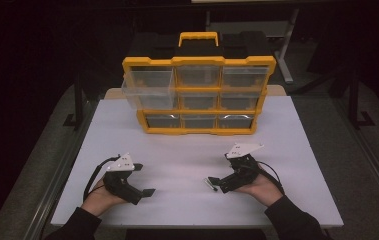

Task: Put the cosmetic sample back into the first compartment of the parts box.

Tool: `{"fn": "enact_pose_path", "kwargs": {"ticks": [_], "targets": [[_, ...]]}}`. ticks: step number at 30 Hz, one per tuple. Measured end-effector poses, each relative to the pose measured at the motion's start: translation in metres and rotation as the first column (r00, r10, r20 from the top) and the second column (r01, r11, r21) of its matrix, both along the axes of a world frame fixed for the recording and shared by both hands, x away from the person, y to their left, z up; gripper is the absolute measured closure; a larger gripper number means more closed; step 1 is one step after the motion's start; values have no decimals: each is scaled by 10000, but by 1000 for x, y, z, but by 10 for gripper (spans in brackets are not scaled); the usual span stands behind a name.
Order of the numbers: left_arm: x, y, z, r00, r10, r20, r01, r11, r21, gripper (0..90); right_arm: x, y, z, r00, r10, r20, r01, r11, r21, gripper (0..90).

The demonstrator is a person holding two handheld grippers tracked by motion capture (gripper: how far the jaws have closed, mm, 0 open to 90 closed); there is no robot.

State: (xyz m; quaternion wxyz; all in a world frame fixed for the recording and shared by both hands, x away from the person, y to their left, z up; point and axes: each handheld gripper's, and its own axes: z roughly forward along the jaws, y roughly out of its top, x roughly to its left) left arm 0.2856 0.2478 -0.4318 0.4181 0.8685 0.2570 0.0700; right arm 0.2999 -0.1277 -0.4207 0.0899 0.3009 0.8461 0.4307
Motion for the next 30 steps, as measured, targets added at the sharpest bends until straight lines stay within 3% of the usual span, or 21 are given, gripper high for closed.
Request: {"fn": "enact_pose_path", "kwargs": {"ticks": [20, 30], "targets": [[0, 0, 0, 10000, -26, -36, 26, 10000, -33, 0, 9, 22, -4, 9987, 466, -190, -473, 9981, -388, 0], [0, 0, 0, 10000, -39, -36, 39, 10000, -39, 0, 10, 32, -9, 9952, 841, -503, -883, 9920, -900, 0]]}}
